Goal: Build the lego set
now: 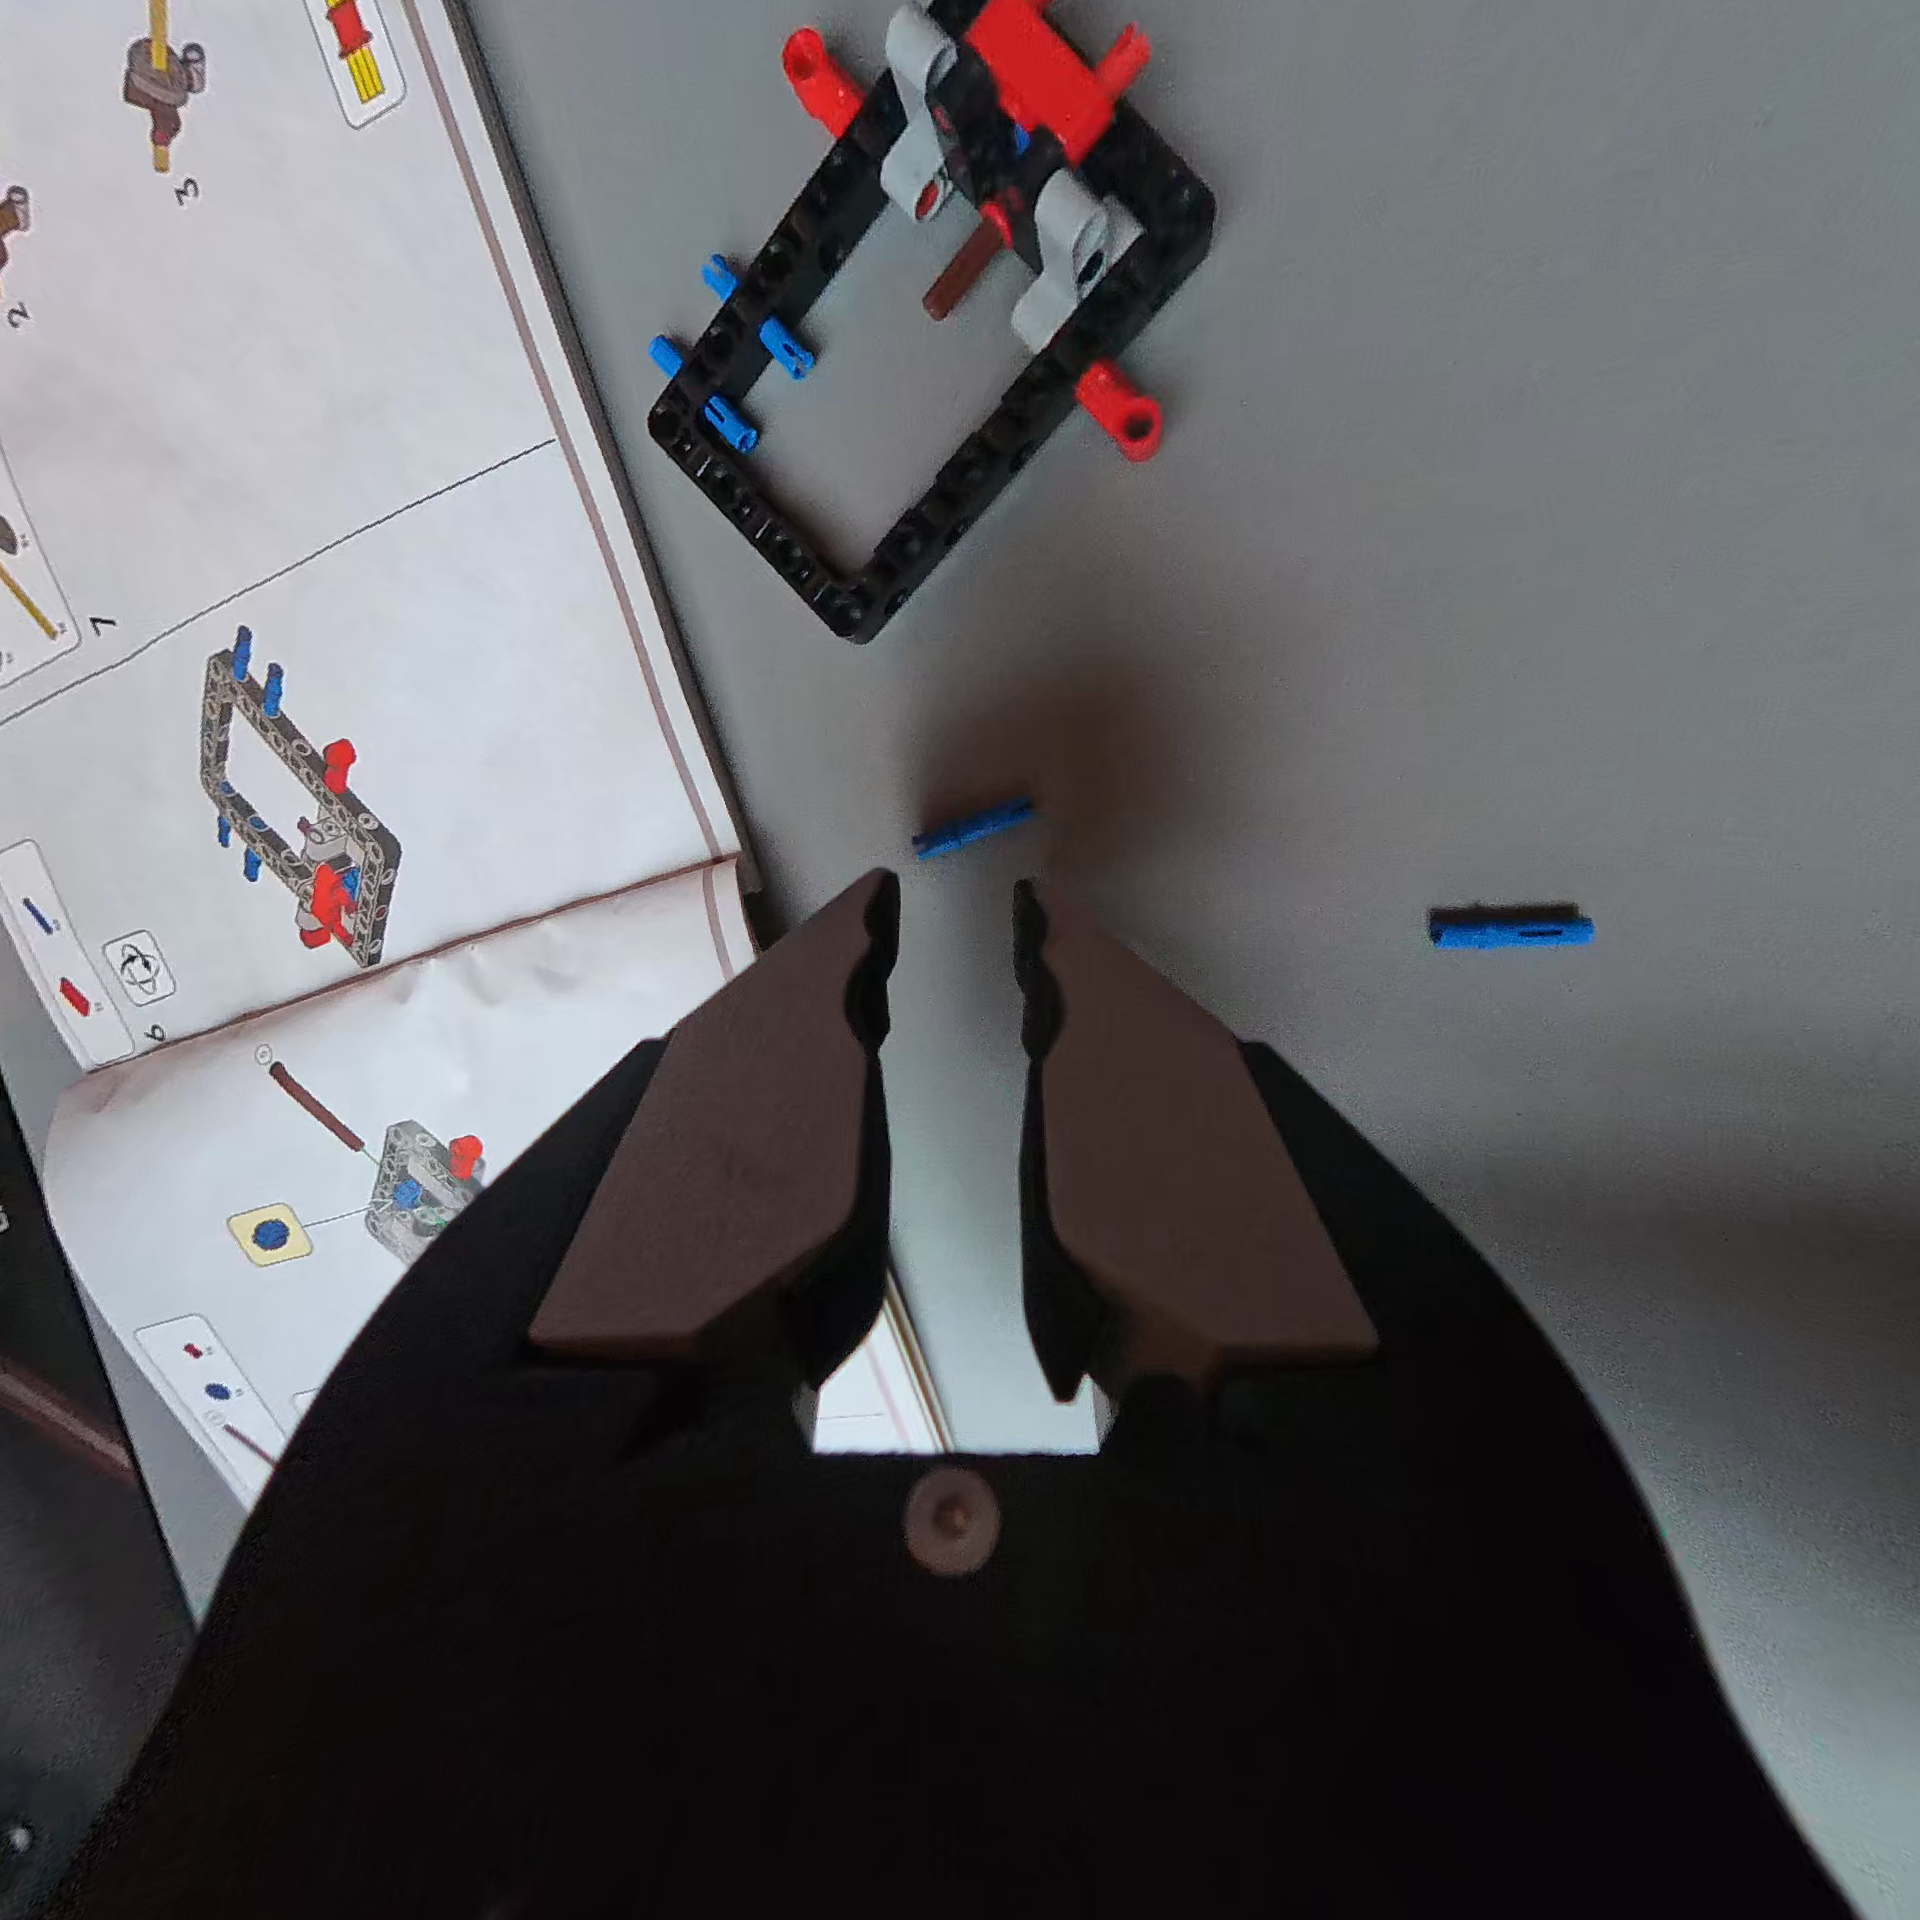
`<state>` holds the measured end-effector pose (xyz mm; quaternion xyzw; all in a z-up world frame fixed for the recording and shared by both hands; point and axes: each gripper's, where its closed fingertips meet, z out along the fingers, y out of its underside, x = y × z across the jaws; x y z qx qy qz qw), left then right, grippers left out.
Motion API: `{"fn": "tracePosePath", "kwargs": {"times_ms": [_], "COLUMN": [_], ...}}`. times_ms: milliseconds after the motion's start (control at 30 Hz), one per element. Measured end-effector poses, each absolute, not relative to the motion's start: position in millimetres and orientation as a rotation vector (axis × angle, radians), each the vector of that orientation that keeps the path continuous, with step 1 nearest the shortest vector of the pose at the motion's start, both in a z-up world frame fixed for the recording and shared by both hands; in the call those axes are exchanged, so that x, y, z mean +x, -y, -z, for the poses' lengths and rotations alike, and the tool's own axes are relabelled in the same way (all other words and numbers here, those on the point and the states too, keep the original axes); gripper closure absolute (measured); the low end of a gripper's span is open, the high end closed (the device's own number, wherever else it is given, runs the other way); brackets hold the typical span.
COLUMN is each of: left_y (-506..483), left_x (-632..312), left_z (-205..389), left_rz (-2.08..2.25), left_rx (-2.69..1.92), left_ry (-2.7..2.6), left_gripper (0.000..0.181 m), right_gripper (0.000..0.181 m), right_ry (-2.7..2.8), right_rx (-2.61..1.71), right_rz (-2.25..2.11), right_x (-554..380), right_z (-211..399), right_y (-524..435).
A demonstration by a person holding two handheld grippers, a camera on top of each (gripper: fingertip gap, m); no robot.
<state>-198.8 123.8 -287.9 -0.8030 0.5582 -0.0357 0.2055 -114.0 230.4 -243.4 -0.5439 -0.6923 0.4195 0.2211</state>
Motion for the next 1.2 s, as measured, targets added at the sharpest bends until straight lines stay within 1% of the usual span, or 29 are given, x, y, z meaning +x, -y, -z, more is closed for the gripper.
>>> {"fn": "tracePosePath", "kwargs": {"times_ms": [267,400,467,500,533,733,800,867,933,967,1000,1067,1133,1200], "left_y": [-131.7,-132.7,-132.8,-132.8,-130.7,-123.4,-119.4,-117.2,-113.7,-114.5,-110.1,-107.3,-110.5,-130.0], "left_x": [-190.2,-188.5,-187.0,-187.2,-187.6,-173.4,-168.7,-167.6,-165.4,-165.6,-167.7,-167.4,-167.7,-176.1], "left_z": [294.7,296.0,296.2,296.1,295.5,286.0,288.9,295.4,297.2,297.2,297.2,297.1,296.9,295.3], "left_rz": [0.039,0.053,0.045,0.037,0.045,0.075,0.067,0.058,0.107,0.107,0.125,0.142,0.176,0.082], "left_rx": [-2.155,-2.150,-2.142,-2.152,-2.169,-2.080,-2.037,-2.028,-2.050,-2.059,-2.070,-2.099,-2.213,-2.251], "left_ry": [-1.921,-2.044,-2.061,-2.050,-2.037,-2.001,-2.102,-2.208,-2.257,-2.252,-2.261,-2.178,-1.953,-1.660], "left_gripper": [0.161,0.166,0.168,0.166,0.159,0.160,0.163,0.163,0.169,0.171,0.178,0.179,0.179,0.178], "right_gripper": [0.132,0.132,0.132,0.132,0.132,0.132,0.132,0.132,0.132,0.132,0.132,0.132,0.132,0.132], "right_ry": [1.917,1.910,1.907,1.905,1.903,1.897,1.902,1.907,1.908,1.905,1.899,1.887,1.875,1.872], "right_rx": [-1.503,-1.511,-1.515,-1.515,-1.513,-1.494,-1.494,-1.501,-1.507,-1.507,-1.506,-1.504,-1.484,-1.438], "right_rz": [-1.168,-1.179,-1.185,-1.186,-1.185,-1.207,-1.216,-1.221,-1.220,-1.225,-1.231,-1.250,-1.284,-1.335], "right_x": [-113.8,-113.6,-113.2,-113.1,-112.8,-112.4,-112.9,-113.3,-113.4,-113.4,-113.4,-113.0,-112.5,-111.6], "right_z": [243.7,243.6,243.0,242.6,241.9,236.8,237.6,239.9,241.5,241.2,240.4,237.5,231.5,222.9], "right_y": [-229.7,-231.4,-231.9,-232.2,-232.4,-229.8,-228.2,-227.7,-228.6,-229.0,-229.6,-230.2,-228.5,-222.2]}}
